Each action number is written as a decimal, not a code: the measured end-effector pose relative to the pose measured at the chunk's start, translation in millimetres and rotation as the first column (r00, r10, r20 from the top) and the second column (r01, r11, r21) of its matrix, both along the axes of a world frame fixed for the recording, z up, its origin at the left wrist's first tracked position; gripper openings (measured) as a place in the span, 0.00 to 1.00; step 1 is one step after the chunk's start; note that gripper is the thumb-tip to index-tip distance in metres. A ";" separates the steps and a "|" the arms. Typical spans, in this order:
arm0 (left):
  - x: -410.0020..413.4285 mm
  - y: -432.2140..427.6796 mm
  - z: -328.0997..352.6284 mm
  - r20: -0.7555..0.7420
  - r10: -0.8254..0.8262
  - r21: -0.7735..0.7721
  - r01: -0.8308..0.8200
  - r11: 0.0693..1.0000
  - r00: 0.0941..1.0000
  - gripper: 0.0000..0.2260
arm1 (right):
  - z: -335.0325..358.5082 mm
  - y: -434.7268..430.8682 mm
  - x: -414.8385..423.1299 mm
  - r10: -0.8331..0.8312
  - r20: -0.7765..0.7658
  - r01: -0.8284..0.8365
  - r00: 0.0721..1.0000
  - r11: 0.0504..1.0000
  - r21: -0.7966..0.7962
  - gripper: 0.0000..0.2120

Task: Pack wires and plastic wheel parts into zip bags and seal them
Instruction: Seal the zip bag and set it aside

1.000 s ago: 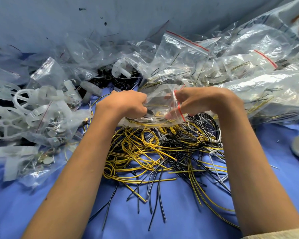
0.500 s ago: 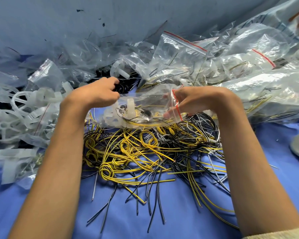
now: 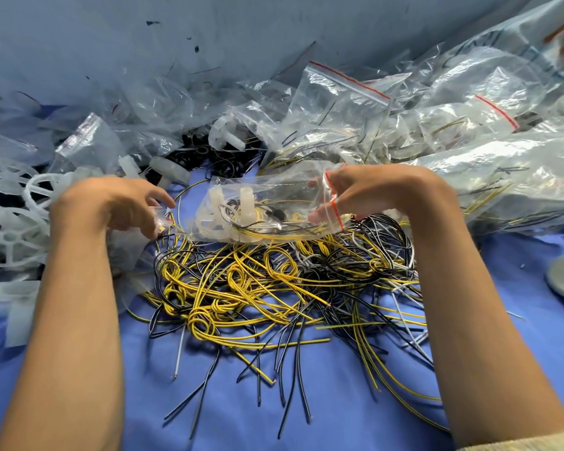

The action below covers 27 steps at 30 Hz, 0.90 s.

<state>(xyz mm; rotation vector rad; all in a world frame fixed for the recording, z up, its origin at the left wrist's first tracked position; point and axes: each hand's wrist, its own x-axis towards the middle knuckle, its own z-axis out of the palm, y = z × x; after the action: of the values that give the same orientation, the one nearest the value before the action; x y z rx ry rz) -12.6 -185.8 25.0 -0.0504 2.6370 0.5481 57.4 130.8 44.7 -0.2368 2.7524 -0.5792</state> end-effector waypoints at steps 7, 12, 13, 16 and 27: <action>4.3 3.8 7.1 -0.182 -0.115 -0.268 0.063 0.961 0.977 0.17 | 1.0 -1.1 1.7 -0.001 -0.007 0.001 1.000 1.000 -0.026 0.20; 12.5 11.9 19.9 -0.223 -0.153 -0.268 0.091 0.959 0.963 0.04 | 2.5 -2.0 0.2 -0.027 -0.096 0.025 0.995 0.999 -0.025 0.10; 14.5 14.1 23.0 -0.232 -0.167 -0.255 0.106 0.961 0.958 0.02 | 3.3 -2.5 0.7 -0.038 -0.109 0.035 0.993 0.999 -0.033 0.10; 18.6 21.1 29.8 -0.275 -0.211 -0.211 0.155 0.965 0.938 0.03 | 6.0 -3.5 2.5 -0.060 -0.106 0.052 0.993 0.996 -0.076 0.10; 39.0 45.9 50.1 -0.490 -0.235 0.273 0.403 0.873 0.839 0.04 | 21.4 -9.6 4.7 -0.169 -0.512 0.016 0.842 0.957 -0.290 0.09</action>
<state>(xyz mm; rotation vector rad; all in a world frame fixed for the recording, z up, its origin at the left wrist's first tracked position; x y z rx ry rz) 26.3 -139.9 75.1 0.7125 2.8209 1.0202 62.1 121.2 66.1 -0.3782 3.2217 -1.0712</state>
